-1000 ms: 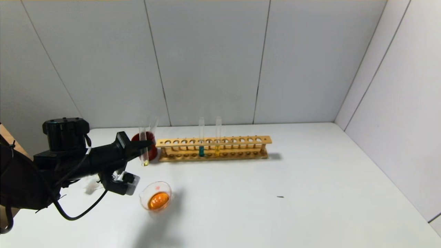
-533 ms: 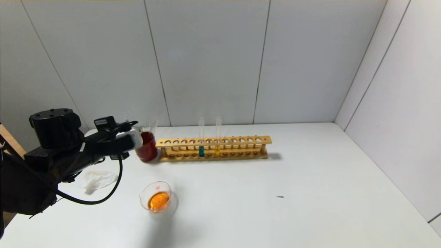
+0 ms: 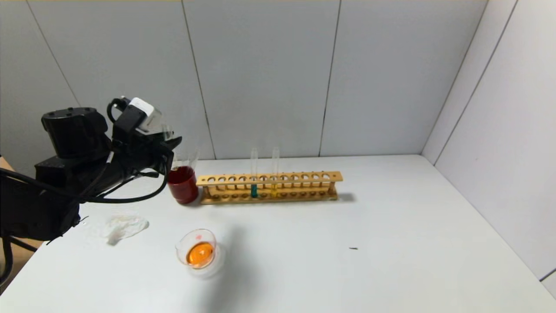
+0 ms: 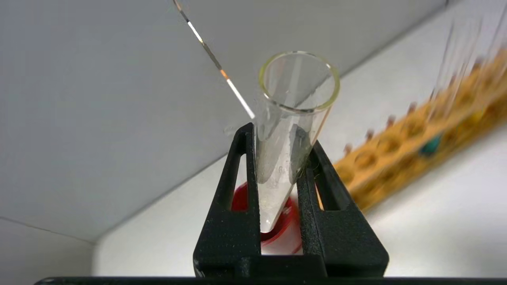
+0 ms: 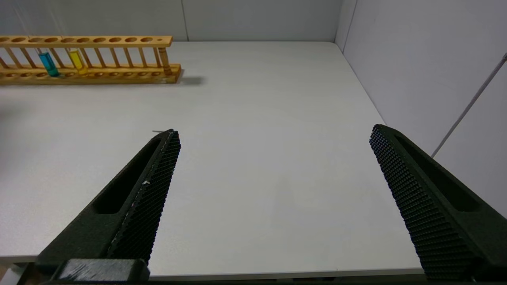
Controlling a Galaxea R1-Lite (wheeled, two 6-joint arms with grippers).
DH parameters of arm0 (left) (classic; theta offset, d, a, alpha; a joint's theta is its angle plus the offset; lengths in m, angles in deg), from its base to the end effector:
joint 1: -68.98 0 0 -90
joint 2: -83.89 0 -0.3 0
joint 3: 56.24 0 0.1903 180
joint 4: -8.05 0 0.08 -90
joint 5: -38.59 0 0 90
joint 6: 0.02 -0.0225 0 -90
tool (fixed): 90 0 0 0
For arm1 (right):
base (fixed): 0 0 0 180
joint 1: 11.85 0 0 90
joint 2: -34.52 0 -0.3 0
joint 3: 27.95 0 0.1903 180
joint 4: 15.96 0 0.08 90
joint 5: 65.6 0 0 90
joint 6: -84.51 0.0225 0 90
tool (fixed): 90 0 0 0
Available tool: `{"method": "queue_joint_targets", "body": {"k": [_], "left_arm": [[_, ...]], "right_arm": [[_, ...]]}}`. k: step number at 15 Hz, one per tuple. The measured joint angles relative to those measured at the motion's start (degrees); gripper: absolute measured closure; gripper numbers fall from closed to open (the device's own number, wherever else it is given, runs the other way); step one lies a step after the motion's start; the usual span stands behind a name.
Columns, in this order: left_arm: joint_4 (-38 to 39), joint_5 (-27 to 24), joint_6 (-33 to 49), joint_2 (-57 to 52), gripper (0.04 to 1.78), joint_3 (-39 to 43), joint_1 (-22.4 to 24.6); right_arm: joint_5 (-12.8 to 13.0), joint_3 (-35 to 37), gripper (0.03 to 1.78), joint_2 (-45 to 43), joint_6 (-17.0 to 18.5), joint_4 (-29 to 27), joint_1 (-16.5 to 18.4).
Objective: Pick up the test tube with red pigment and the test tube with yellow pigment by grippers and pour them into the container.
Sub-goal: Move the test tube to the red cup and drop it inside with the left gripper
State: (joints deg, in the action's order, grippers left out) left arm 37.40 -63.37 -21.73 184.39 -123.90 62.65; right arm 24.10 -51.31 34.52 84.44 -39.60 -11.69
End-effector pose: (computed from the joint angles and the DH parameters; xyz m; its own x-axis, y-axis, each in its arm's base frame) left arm 0.3139 -0.0395 0.1856 0.9477 -0.3136 -0.0596 0.3136 0.8797 0.3575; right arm -0.0228 0.0002 0.0750 1.0000 0.0024 -0.0049 -0.0024 1.0000 -0.0012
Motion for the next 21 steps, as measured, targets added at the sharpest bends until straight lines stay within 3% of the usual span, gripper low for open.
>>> {"method": "queue_joint_targets", "body": {"k": [3,8,21], "left_arm": [[0.0,0.2,12.3,0.7,1.5,-2.2,2.2],[-0.2,0.4,21.3,5.0,1.5,-4.6,6.8],[1.5,0.5,21.7,15.9,1.5,-10.1,7.3]], "right_arm": [[0.0,0.0,0.06,0.0,0.0,0.0,0.0],[0.0,0.0,0.06,0.0,0.0,0.0,0.0],[0.0,0.0,0.06,0.0,0.0,0.0,0.0]]}}
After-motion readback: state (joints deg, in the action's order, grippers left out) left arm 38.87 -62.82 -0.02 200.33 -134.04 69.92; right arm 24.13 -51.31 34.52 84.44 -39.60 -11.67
